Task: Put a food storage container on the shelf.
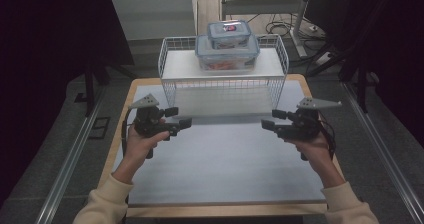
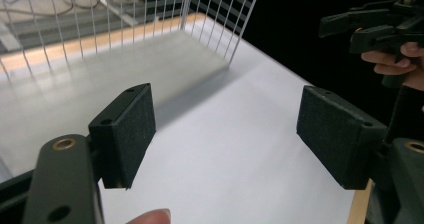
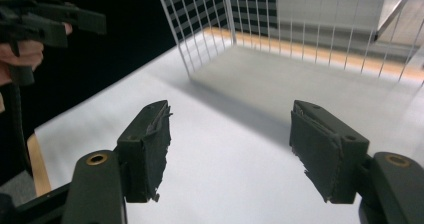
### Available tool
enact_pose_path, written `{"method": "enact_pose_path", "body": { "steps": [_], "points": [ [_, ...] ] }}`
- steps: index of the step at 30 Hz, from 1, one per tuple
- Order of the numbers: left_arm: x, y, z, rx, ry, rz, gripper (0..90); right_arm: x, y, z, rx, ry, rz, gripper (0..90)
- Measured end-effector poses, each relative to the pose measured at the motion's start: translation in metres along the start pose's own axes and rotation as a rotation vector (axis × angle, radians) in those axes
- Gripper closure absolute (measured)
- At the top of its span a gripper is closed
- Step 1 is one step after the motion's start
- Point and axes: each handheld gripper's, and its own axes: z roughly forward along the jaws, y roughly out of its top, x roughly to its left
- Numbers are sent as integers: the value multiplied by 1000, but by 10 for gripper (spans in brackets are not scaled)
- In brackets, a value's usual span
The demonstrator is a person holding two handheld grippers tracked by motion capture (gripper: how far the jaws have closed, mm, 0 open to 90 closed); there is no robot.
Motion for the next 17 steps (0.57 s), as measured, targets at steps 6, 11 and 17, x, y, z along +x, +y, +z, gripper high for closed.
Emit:
{"method": "enact_pose_path", "body": {
  "steps": [6,11,17],
  "points": [
    [1,-24,7,37,2,-22,227,0,-32,6,48,-6,14,300],
    [0,-31,10,46,7,-21,227,1,-34,7,38,-18,3,277],
    [3,-42,13,63,32,-16,215,0,-44,10,56,-38,-18,206]
  ]
}}
